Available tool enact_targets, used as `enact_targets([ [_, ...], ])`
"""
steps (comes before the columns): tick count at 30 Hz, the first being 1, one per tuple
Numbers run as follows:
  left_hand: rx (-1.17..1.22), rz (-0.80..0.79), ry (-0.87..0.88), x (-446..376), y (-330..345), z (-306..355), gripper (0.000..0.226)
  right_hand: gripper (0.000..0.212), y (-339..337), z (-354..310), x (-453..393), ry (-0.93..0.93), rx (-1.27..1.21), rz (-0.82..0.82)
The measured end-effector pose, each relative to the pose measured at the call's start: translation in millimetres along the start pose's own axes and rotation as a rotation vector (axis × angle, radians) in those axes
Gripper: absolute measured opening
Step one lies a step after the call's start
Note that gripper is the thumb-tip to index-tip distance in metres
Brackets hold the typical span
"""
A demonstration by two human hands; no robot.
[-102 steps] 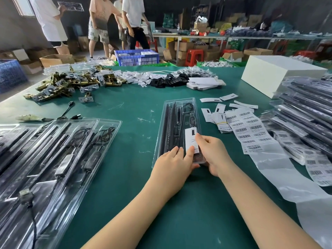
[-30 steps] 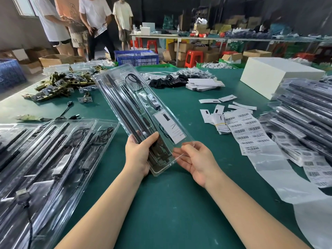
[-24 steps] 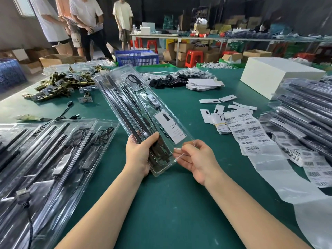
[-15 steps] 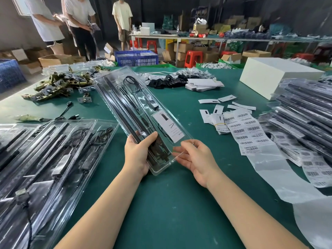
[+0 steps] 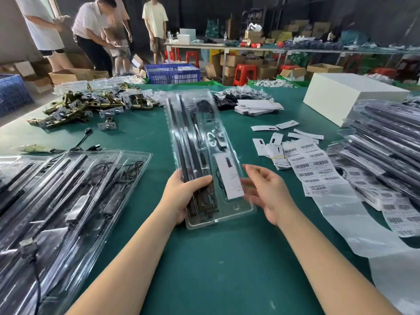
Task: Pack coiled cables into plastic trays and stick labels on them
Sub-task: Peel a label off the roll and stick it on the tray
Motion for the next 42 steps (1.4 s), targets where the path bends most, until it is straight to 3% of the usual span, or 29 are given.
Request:
enact_targets([
  [4,-0.054,-0.062,-0.009,2.3,4.4,0.2,0.038,0.017,-7.1,1.8,-3.0,-0.124,0.223,0.13],
  [8,-0.024,-0.086,-0.026,1.7,2.6,-0.4,0.04,0.045,1.1,-2.8,-2.9,-0.201,0.571,0.111],
  [13,-0.044,-0.132,-0.029,0.5,2.7,-1.2,0.045,0.047,10.7,-7.6,0.4,-0.326,0.708,0.083],
  [21,-0.041,-0.152,-0.015,-0.5,3.2,-2.3,0.048,0.043,13.2,-13.9,3.8,-0.435,0.736,0.069],
  [26,-0.056,-0.154,-0.009,-0.8,3.5,-2.6,0.047,0.044,8.3,-7.7,0.1,-0.367,0.68,0.056],
  [29,-0.084,-0.183,-0.014,0.7,3.1,-1.0,0.051,0.038,5.9,-8.5,-0.7,-0.35,0.634,0.081],
  [36,-0.251,-0.297,-0.041,4.1,11.2,-1.9,0.059,0.049,-7.1,-15.4,-1.3,-0.358,0.609,0.213],
  [42,-0.248,-0.312,-0.042,4.4,11.1,-2.3,0.048,0.048,-1.5,-21.3,-0.4,-0.436,0.622,0.203],
])
Point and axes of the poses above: each hand's wrist, its own x-axis away from the middle knuckle, its own y-axis out of the palm, z = x × y, the point moved 7 cm from there along -x, towards the middle knuckle, and after that the axes turned 6 degrees about -z, right-handed, at the moved point
